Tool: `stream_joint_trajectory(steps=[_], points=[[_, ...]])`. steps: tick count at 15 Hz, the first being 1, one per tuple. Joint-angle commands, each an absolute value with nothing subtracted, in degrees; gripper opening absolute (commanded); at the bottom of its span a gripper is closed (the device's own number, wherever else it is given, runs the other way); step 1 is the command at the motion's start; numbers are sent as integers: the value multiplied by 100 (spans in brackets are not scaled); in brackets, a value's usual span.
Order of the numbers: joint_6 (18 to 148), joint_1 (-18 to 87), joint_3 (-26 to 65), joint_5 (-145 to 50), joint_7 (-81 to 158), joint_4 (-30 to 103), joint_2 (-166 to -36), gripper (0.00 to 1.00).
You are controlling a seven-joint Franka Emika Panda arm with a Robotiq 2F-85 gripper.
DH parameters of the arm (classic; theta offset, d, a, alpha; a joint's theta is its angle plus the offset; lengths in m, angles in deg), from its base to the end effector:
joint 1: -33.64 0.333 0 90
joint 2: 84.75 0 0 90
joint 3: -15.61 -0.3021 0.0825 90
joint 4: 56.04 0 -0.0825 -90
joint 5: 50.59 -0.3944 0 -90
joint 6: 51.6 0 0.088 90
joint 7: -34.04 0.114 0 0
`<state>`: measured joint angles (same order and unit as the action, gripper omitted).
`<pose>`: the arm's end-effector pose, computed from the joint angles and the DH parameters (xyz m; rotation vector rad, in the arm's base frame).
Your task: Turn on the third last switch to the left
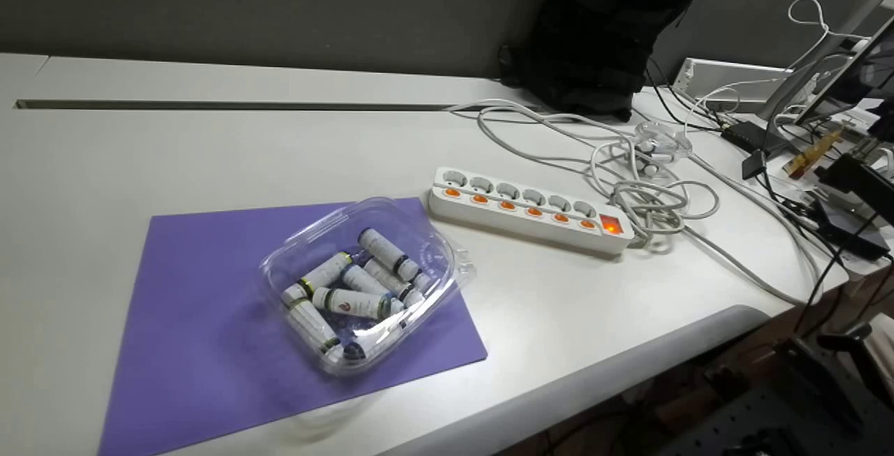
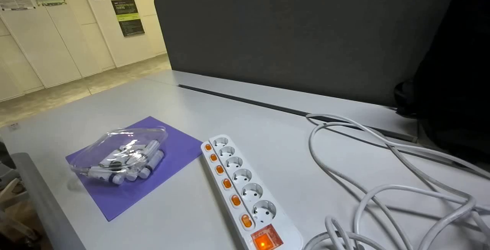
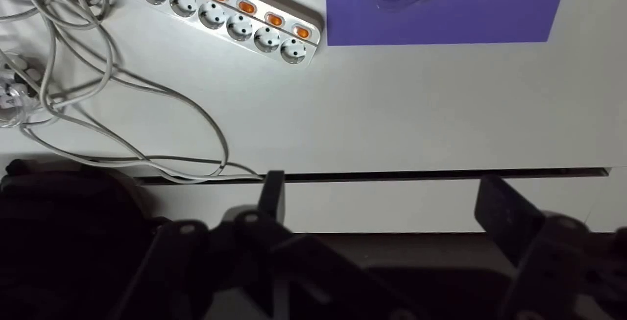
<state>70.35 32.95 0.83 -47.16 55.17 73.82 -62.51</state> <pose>0.4630 0.1215 0.5084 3.0353 -0.1581 0.4143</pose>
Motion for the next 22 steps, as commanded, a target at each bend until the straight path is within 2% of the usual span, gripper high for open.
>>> stream_joint_trajectory(steps=[1,9,17,22], points=[[7022,3437,208,-4653,5563,7372,-6267,100],[7848,3215,431,-4625,5779,7967,-6700,100],[9233,2838,1035,-4084,6107,8405,-8178,100],[10317,3078,1432,-3519,6629,8376,-9071,100]])
